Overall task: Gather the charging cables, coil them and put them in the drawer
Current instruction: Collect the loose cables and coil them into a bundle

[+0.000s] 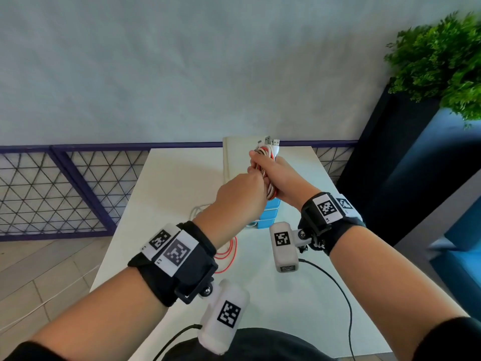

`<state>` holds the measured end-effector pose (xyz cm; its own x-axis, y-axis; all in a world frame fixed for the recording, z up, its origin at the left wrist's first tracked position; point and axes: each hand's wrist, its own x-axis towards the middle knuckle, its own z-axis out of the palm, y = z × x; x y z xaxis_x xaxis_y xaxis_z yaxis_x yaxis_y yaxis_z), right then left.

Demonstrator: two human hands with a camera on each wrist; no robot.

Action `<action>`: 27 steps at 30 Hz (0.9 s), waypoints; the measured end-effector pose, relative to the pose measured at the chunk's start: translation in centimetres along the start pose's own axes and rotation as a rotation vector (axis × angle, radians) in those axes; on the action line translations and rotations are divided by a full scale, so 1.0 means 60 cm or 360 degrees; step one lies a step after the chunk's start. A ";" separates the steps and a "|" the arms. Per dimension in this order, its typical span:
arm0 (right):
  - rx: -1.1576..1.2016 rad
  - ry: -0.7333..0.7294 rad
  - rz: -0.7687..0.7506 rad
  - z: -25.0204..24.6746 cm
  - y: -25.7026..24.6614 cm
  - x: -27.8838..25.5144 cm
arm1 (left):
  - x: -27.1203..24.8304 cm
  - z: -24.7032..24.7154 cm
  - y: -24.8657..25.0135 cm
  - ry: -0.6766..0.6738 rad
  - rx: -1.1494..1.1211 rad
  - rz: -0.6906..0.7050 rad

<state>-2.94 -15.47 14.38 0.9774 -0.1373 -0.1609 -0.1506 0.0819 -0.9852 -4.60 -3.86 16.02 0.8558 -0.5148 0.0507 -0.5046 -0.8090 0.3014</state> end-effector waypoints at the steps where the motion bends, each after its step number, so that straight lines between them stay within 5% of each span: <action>1: -0.0024 0.0035 -0.0037 -0.001 -0.001 0.001 | 0.004 0.000 -0.006 0.0011 -0.0086 0.0000; 4: 0.0038 0.0113 -0.0129 0.004 0.001 0.003 | 0.005 -0.007 -0.021 -0.0164 -0.0480 0.0006; 7: 0.0340 0.0192 -0.0116 0.008 0.003 0.006 | -0.004 -0.005 -0.034 -0.0608 -0.1124 0.0061; 10: 0.0792 0.0083 -0.0019 0.008 -0.001 0.007 | -0.015 0.013 -0.050 -0.0833 -0.1102 0.0243; 19: 0.1053 0.0088 0.0025 0.011 -0.008 0.002 | -0.010 0.084 -0.073 -0.0635 -0.1394 0.0336; 27: 0.0978 0.0202 -0.0140 -0.019 -0.044 0.001 | -0.007 0.126 -0.149 -0.0536 -0.0875 0.0228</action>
<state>-2.66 -16.84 16.93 0.9512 -0.2825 -0.1239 0.0791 0.6116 -0.7872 -1.31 1.47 6.11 0.6569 -0.7395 -0.1469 -0.4028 -0.5089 0.7608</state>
